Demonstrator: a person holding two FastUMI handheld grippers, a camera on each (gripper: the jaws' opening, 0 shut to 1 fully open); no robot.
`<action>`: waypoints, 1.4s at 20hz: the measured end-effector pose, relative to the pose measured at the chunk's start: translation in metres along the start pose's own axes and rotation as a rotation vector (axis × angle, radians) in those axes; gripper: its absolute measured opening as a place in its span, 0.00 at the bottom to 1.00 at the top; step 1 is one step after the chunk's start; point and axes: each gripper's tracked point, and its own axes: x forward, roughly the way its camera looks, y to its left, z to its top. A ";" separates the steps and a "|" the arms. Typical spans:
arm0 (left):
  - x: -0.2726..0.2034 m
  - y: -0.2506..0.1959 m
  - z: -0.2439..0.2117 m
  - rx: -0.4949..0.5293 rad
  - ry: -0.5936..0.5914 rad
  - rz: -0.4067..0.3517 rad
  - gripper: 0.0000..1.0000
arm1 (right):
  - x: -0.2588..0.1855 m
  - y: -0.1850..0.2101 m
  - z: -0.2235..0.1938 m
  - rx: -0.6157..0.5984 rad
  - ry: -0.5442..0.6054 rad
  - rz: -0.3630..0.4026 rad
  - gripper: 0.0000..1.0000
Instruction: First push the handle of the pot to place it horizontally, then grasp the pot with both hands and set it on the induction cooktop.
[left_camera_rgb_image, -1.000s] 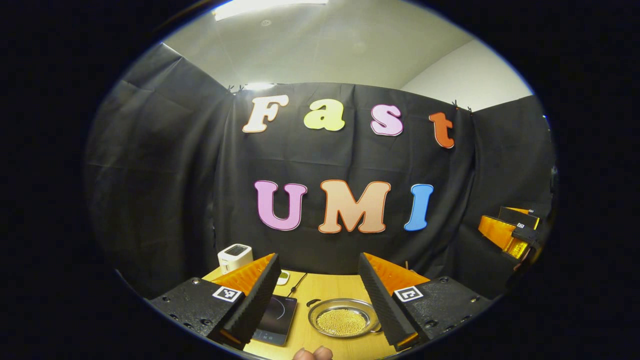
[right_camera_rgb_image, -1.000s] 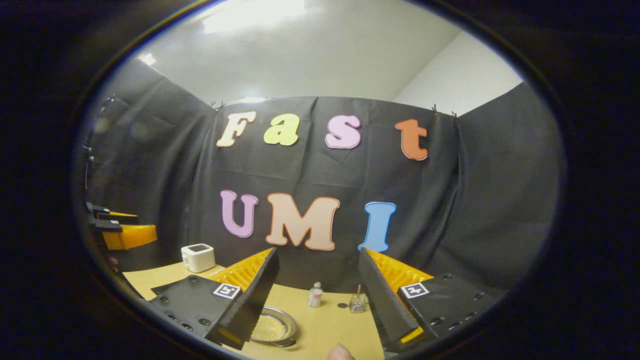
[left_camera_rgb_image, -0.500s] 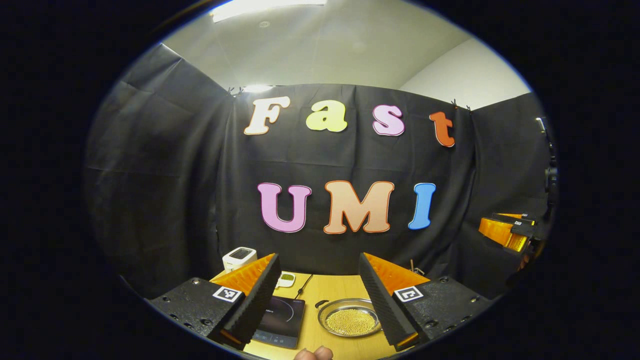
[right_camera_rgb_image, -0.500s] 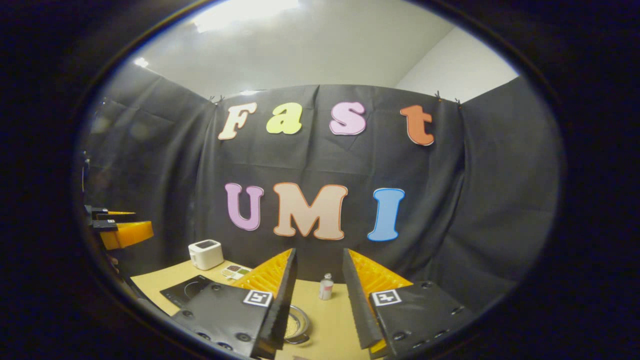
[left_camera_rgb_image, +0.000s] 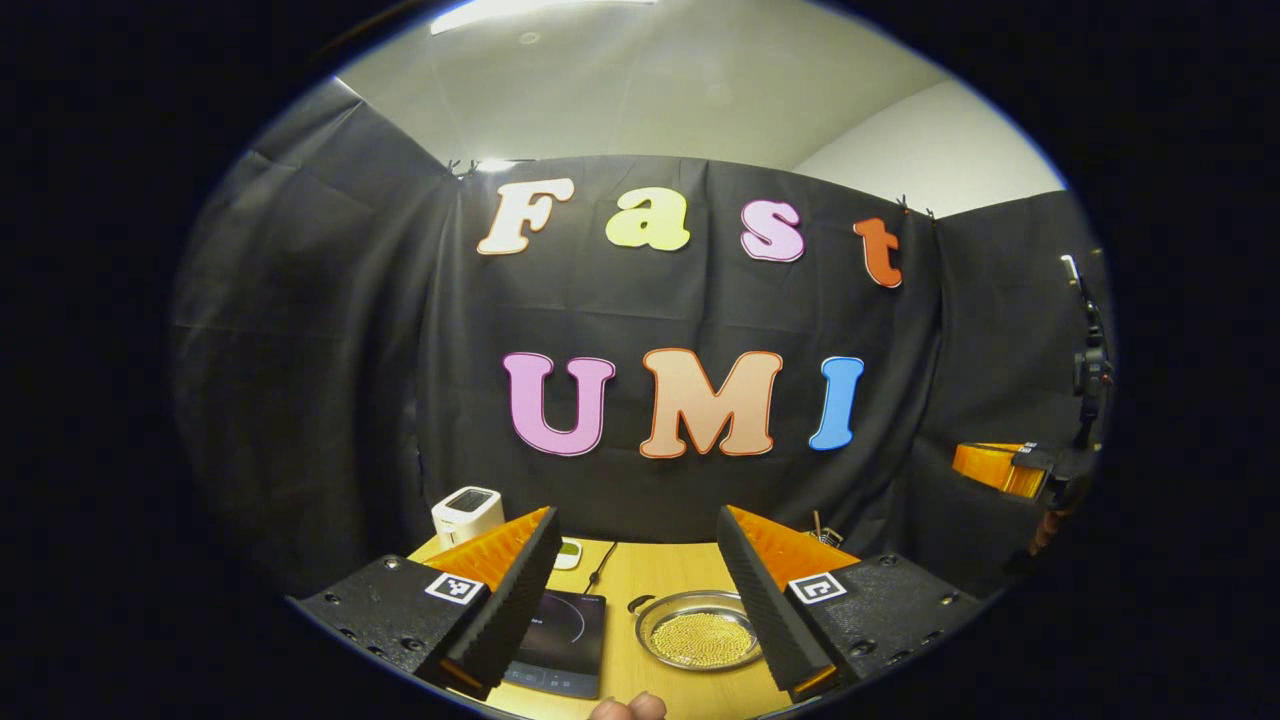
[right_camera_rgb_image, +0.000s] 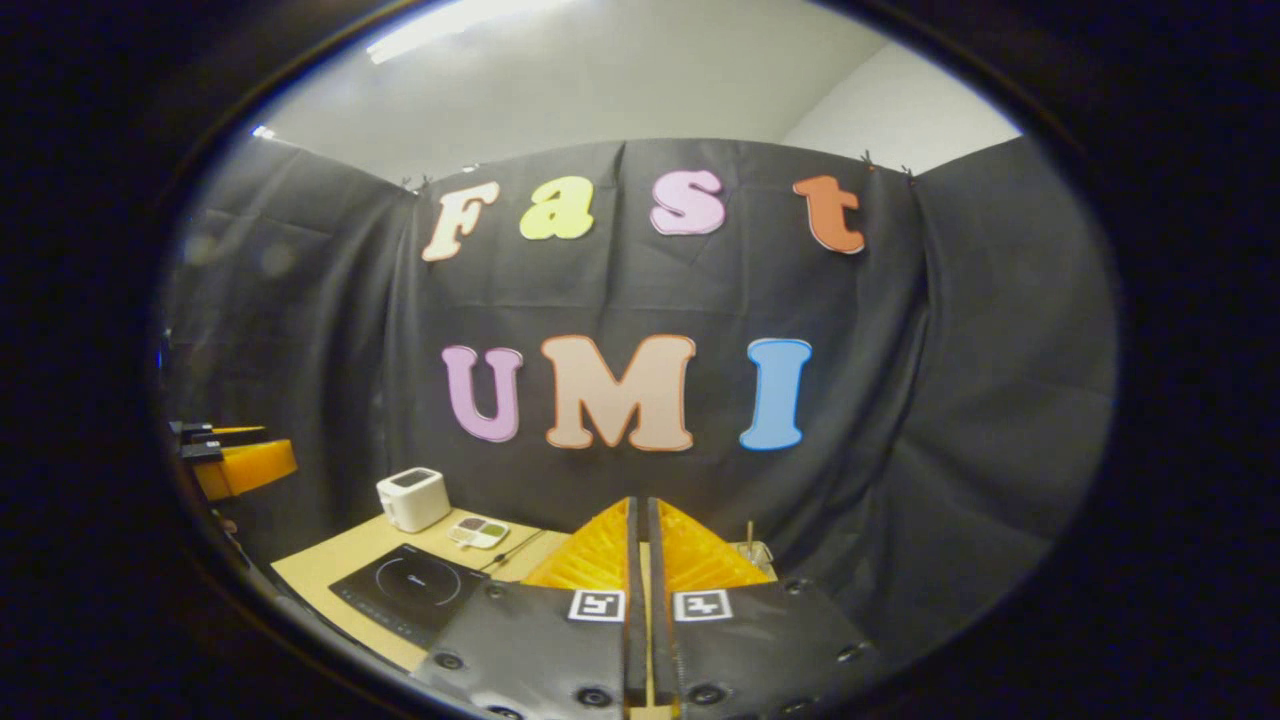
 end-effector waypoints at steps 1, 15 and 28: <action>0.006 0.002 -0.006 -0.003 0.014 0.006 0.92 | 0.005 0.000 -0.009 0.014 0.029 0.011 0.00; 0.084 -0.023 -0.021 0.051 0.067 0.103 0.95 | 0.097 0.014 -0.091 0.133 0.150 0.312 0.02; 0.122 -0.037 -0.069 0.112 0.210 0.116 0.95 | 0.129 0.030 -0.218 0.217 0.406 0.499 0.03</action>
